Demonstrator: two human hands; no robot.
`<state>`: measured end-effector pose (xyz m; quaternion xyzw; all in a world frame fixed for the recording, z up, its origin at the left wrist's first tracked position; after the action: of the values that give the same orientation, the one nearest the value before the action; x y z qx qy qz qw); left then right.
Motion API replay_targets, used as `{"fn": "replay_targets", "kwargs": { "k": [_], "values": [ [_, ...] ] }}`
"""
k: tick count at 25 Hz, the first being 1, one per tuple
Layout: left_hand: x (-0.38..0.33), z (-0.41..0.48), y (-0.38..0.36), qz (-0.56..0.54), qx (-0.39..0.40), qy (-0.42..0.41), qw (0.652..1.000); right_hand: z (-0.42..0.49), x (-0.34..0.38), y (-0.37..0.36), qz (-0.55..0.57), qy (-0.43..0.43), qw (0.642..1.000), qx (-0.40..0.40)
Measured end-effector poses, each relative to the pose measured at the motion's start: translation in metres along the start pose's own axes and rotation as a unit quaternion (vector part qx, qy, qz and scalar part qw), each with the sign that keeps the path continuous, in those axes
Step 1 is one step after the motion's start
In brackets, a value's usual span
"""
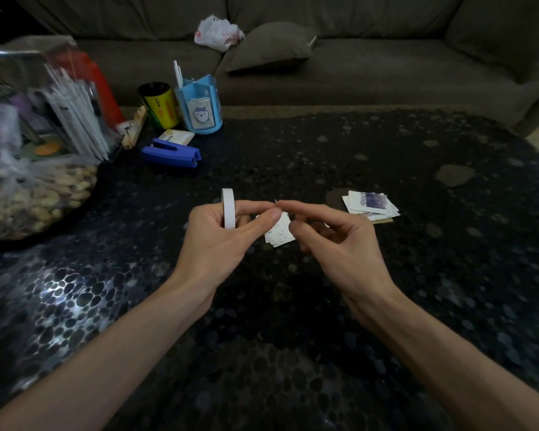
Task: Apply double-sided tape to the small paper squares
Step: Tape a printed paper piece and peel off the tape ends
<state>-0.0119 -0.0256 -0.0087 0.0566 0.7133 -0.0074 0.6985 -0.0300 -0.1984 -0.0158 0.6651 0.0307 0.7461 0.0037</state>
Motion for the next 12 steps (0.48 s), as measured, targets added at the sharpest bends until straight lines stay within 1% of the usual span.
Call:
{"fn": "replay_targets", "kwargs": {
  "k": [12],
  "values": [
    [-0.0004, 0.0008, 0.0001, 0.003, 0.008, -0.003, 1.0, 0.0003, -0.0012, -0.0002, 0.0, 0.001, 1.0, -0.002]
  ]
}}
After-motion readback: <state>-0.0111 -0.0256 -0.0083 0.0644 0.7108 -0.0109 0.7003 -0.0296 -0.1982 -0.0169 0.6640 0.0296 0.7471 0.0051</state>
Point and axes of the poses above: each hand's wrist, its own z-axis towards the middle knuckle, its own y-axis out of the back of the hand, x = y × z, the point moved 8 cm from there along z, towards the middle knuckle, and after that the axes turned 4 degrees about x, right-handed, at the moved point
